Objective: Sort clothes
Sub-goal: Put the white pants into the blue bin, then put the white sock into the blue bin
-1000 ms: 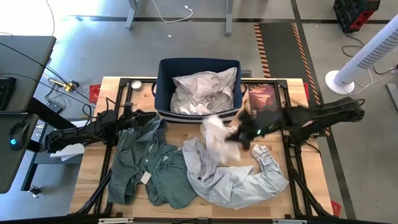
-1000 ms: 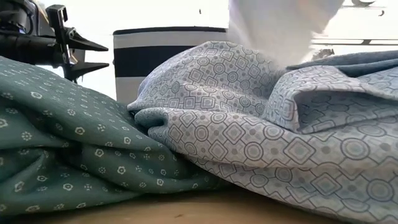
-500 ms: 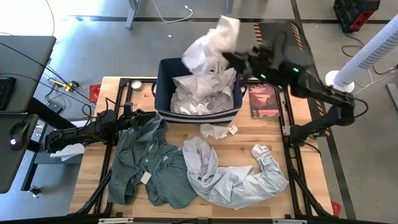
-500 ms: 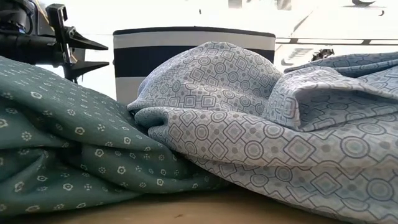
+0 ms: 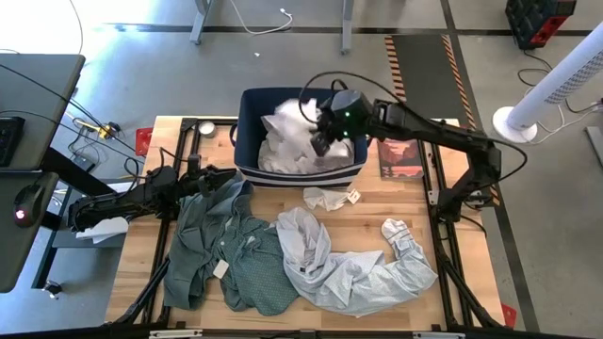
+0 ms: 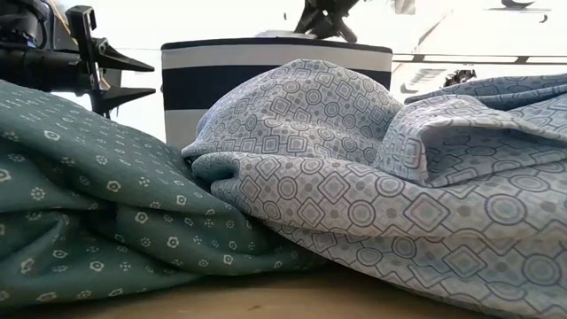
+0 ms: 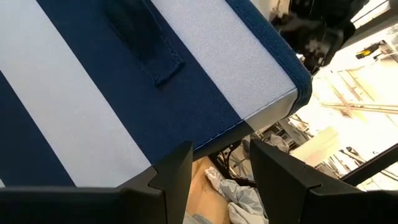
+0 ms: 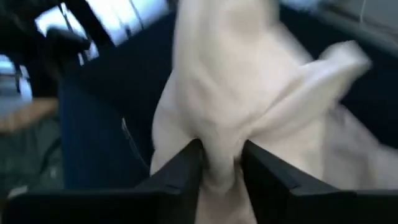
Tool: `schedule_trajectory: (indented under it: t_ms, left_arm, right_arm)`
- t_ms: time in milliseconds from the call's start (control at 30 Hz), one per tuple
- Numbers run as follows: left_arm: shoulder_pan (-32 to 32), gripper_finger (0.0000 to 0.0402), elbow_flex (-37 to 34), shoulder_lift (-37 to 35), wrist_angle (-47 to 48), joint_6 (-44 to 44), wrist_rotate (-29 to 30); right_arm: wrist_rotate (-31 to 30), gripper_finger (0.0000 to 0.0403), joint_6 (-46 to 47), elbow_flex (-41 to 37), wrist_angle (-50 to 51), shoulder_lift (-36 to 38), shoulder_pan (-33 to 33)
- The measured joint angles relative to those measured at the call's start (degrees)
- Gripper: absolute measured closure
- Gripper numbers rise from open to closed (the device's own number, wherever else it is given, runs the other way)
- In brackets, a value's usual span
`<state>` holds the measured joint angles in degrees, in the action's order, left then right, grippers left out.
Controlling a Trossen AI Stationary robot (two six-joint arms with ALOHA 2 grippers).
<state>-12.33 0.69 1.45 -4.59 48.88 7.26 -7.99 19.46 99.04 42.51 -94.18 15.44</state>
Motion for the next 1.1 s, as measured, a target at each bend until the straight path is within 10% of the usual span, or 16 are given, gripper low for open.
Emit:
schedule_trajectory:
  t_ms: [233, 500, 767, 1100]
  left_arm:
    - [-0.01, 0.0245, 0.0, 0.0, 0.14, 0.0, -0.67]
    - [-0.01, 0.0245, 0.0, 0.0, 0.28, 0.0, -0.7]
    - [0.01, 0.0245, 0.0, 0.0, 0.45, 0.0, -0.65]
    - [-0.01, 0.0245, 0.0, 0.0, 2.17, 0.0, -0.63]
  right_arm:
    - [0.04, 0.0193, 5.17, 1.91, 4.3, 4.07, 0.53]
    - [-0.57, 0.0183, 3.2, 4.18, 18.17, 15.55, -7.9]
    - [-5.62, 0.0188, 26.95, -24.7, 14.18, 31.58, -29.68]
    - [-4.51, 0.0204, 9.78, -52.54, -20.26, 23.28, -31.43]
